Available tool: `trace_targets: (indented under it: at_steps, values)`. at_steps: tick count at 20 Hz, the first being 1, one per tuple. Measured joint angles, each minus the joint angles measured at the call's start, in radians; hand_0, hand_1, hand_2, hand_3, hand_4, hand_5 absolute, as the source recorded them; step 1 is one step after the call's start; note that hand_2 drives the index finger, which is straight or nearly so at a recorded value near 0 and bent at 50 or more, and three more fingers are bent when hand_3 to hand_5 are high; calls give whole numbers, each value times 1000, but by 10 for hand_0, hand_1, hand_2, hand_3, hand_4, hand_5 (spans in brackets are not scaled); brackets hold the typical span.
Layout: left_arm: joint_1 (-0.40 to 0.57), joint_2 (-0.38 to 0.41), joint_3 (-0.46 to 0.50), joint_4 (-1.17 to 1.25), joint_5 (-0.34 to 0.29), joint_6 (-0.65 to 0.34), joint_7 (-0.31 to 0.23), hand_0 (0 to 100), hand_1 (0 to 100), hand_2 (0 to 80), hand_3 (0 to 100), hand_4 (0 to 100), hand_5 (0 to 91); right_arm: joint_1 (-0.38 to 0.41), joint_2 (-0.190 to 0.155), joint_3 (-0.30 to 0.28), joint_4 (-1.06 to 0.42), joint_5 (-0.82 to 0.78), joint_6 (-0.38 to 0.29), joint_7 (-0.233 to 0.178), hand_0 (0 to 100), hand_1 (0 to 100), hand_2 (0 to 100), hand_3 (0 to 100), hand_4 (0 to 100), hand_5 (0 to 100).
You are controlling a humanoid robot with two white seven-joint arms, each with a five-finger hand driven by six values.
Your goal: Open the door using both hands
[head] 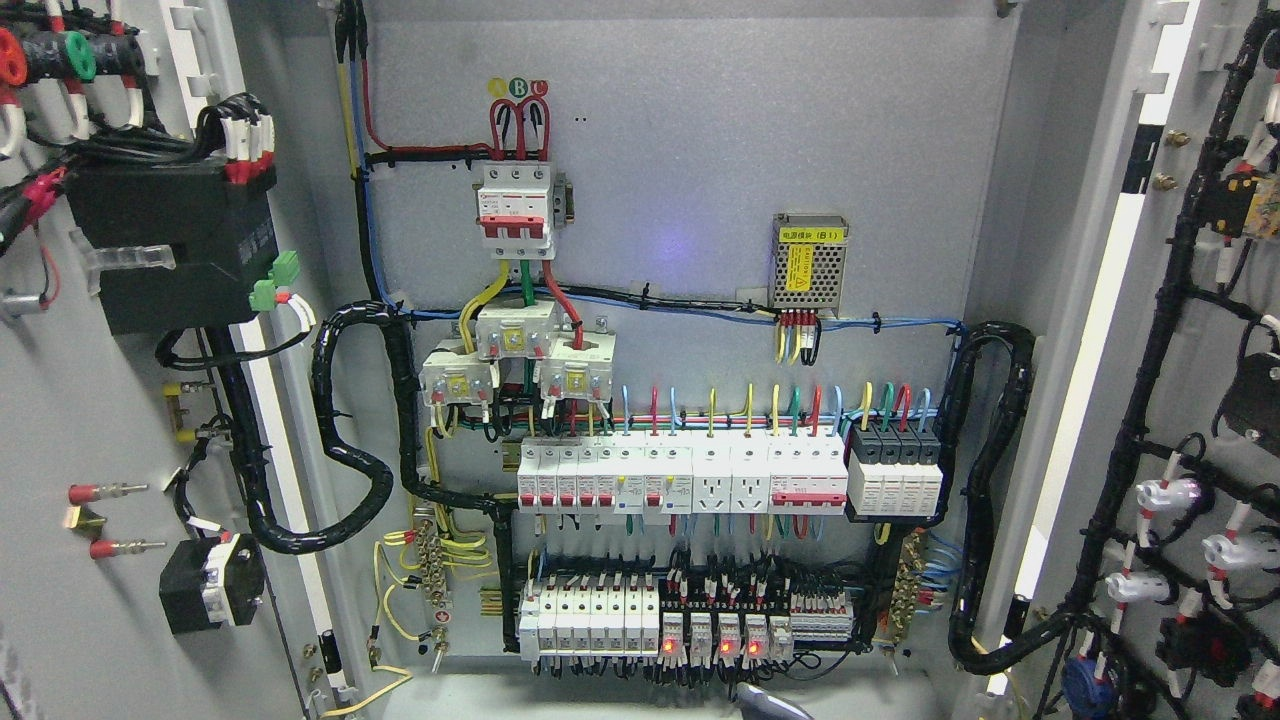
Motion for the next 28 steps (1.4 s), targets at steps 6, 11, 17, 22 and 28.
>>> trace_targets:
  at_steps: [6, 11, 17, 22, 28]
  values:
    - [25, 67, -4, -151, 0, -76, 0, 0, 0, 0, 0, 0, 0, 39, -42, -69, -17, 2, -40, 1, 0, 0, 0, 0, 0, 0]
    - [28, 119, -4, -264, 1, -99, 0, 0, 0, 0, 0, 0, 0, 55, -76, -122, -28, -2, -46, 2, 0, 0, 0, 0, 0, 0]
    - [-10, 165, -2, -383, 1, -103, 0, 0, 0, 0, 0, 0, 0, 79, -100, -161, -39, -8, -79, 2, 0, 0, 0, 0, 0, 0]
    - [-63, 192, -2, -458, 1, -104, 0, 0, 0, 0, 0, 0, 0, 106, -112, -202, -44, -44, -122, 6, 0, 0, 0, 0, 0, 0]
    - [-109, 218, -2, -530, 1, -104, 0, 0, 0, 0, 0, 0, 0, 133, -130, -263, -48, -155, -141, 2, 0, 0, 0, 0, 0, 0]
